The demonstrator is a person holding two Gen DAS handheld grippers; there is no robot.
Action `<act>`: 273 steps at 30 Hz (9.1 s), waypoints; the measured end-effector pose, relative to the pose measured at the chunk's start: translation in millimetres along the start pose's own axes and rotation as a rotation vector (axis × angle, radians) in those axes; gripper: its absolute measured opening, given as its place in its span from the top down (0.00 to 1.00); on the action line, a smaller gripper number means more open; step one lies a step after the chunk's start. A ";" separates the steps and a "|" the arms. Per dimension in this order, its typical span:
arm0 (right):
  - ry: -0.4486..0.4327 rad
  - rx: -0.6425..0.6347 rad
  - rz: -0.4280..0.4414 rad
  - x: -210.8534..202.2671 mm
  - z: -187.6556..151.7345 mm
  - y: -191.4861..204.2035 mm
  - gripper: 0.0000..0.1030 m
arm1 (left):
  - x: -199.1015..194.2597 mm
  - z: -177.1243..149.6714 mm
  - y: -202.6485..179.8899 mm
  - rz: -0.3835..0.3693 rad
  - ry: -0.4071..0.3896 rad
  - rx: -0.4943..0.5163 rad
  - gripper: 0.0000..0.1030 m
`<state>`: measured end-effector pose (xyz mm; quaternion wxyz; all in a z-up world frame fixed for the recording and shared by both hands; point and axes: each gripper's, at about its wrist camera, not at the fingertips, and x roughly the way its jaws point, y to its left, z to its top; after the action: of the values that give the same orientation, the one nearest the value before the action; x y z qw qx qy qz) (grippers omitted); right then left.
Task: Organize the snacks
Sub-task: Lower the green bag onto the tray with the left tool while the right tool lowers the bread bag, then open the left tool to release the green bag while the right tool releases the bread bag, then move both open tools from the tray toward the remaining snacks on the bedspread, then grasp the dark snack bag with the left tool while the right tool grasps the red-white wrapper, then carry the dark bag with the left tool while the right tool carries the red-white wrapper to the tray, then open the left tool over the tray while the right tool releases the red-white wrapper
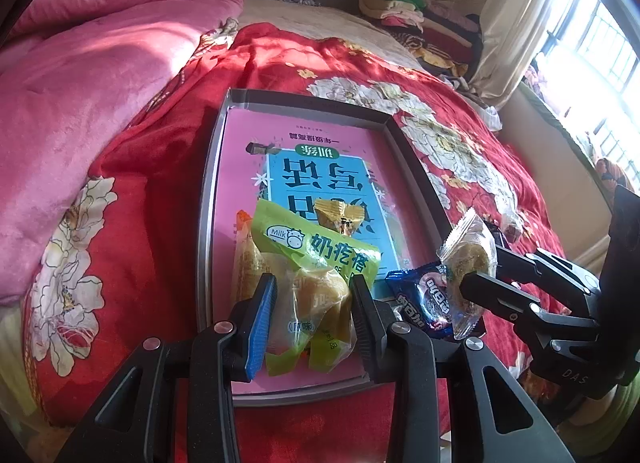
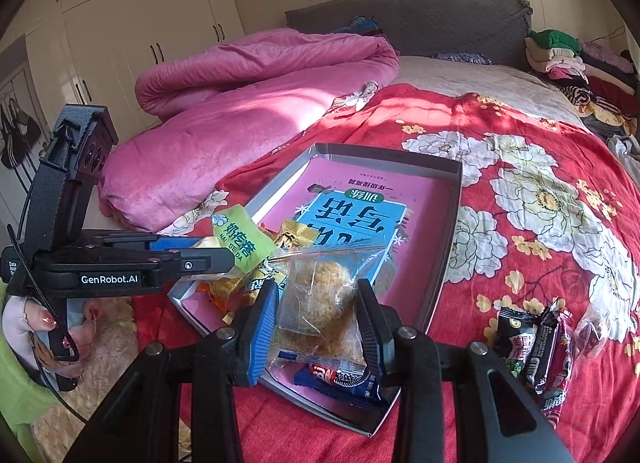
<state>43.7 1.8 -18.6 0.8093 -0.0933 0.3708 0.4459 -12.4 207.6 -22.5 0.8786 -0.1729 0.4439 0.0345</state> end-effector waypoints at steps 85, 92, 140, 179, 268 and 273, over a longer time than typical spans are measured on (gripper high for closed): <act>-0.238 0.229 -0.287 -142.4 -13.8 -119.6 0.38 | -27.1 6.9 -132.0 -0.199 -0.112 0.167 0.28; -0.251 0.249 -0.297 -152.6 -18.5 -127.5 0.38 | -23.8 15.8 -151.2 -0.210 -0.104 0.181 0.28; 0.106 0.354 -0.274 -69.5 -67.1 -168.9 0.53 | 114.4 17.8 -207.7 -0.161 0.218 0.230 0.58; 0.152 0.437 -0.153 -40.2 -74.2 -187.5 0.76 | 148.8 14.6 -216.4 -0.081 0.208 0.315 0.59; 0.091 0.138 0.021 5.0 -15.0 -44.0 0.73 | 14.6 -5.0 -36.5 -0.056 0.082 0.005 0.67; 0.071 0.158 0.022 -2.6 -14.0 -48.3 0.69 | 15.9 -4.2 -34.9 -0.062 0.086 -0.004 0.67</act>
<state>73.8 -34.9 -35.4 0.7955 -0.0409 0.4341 0.4207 1.4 172.0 -27.9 0.8590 -0.1896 0.4755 0.0008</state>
